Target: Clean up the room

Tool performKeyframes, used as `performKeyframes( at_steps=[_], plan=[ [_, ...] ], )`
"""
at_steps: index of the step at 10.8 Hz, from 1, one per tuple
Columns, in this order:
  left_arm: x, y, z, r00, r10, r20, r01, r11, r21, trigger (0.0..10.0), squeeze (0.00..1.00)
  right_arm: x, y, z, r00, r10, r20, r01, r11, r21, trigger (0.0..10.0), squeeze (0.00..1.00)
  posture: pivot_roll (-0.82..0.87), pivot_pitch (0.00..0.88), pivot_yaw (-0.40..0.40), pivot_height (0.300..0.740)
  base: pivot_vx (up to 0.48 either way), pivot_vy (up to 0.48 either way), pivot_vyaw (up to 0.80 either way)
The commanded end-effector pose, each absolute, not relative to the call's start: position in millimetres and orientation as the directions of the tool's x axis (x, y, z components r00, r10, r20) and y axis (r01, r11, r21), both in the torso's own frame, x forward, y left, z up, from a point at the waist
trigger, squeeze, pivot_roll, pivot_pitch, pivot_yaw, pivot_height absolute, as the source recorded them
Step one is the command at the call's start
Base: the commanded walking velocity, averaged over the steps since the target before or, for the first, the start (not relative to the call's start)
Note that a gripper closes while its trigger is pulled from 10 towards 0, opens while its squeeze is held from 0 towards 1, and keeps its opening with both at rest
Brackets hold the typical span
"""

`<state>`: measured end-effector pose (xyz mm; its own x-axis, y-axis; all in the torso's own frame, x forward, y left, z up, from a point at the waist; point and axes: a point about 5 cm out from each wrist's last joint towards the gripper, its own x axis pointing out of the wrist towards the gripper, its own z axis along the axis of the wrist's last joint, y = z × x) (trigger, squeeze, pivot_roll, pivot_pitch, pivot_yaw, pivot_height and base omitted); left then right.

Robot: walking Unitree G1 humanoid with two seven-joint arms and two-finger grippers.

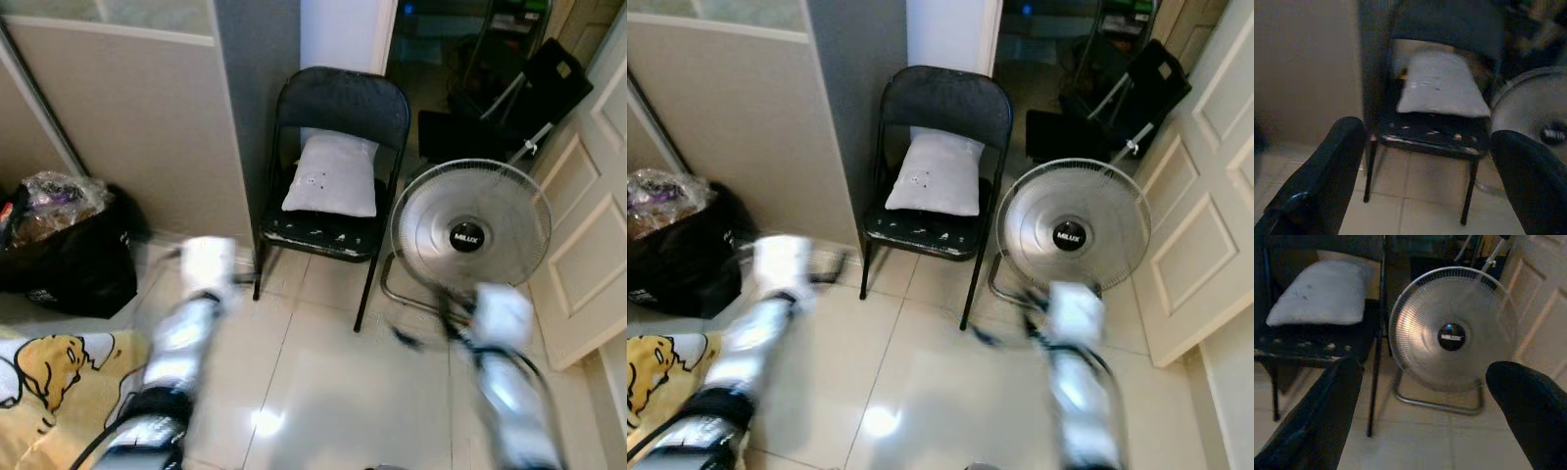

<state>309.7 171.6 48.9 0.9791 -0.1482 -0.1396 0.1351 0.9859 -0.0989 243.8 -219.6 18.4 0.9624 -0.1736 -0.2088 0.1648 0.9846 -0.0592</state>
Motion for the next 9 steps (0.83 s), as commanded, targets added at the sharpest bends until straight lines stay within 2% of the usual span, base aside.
performKeyframes(
  at_steps=[1,3,4,5,7,8,9],
  plan=[
    [312.2,154.1,51.4,0.984,-0.143,-0.108,0.126,0.980,-0.152,10.0,0.00,252.9,-216.8,29.8,0.979,-0.125,-0.163,0.113,0.990,-0.080,10.0,0.00,-0.13,0.000,-0.044,0.740,0.000,0.000,0.00],
    [315.9,138.1,69.8,0.988,-0.157,-0.001,0.156,0.978,-0.139,10.0,0.00,264.6,-213.6,57.2,0.992,-0.122,-0.037,0.119,0.990,-0.080,10.0,0.00,-0.12,0.000,-0.055,0.740,0.000,0.000,0.00],
    [319.1,127.7,92.3,0.963,-0.258,0.073,0.264,0.960,-0.089,10.0,0.00,276.6,-203.1,93.6,0.992,-0.085,0.094,0.094,0.991,-0.097,10.0,0.00,-0.12,0.000,-0.045,0.740,0.000,0.000,0.00],
    [323.3,124.3,101.5,0.954,-0.289,0.076,0.294,0.953,-0.070,10.0,0.00,280.0,-201.9,103.8,0.989,-0.088,0.118,0.097,0.993,-0.074,10.0,0.00,-0.12,0.000,-0.040,0.740,0.000,0.000,0.00],
    [326.8,126.8,96.0,0.968,-0.247,0.046,0.250,0.965,-0.083,10.0,0.00,275.6,-199.8,76.1,0.992,-0.127,-0.002,0.127,0.992,0.004,10.0,0.00,-0.10,0.000,-0.031,0.740,0.000,0.000,0.00],
    [324.1,124.0,93.6,0.963,-0.267,0.024,0.268,0.958,-0.100,10.0,0.00,277.8,-194.0,72.4,0.993,-0.113,-0.035,0.114,0.993,0.020,10.0,0.00,-0.10,0.000,-0.029,0.740,0.000,0.465,0.00],
    [323.2,127.4,90.4,0.967,-0.256,-0.008,0.254,0.961,-0.110,10.0,0.00,279.9,-191.5,74.0,0.994,-0.100,-0.034,0.101,0.994,0.042,10.0,0.00,-0.09,0.000,-0.019,0.740,0.000,0.476,0.69]
  ],
)
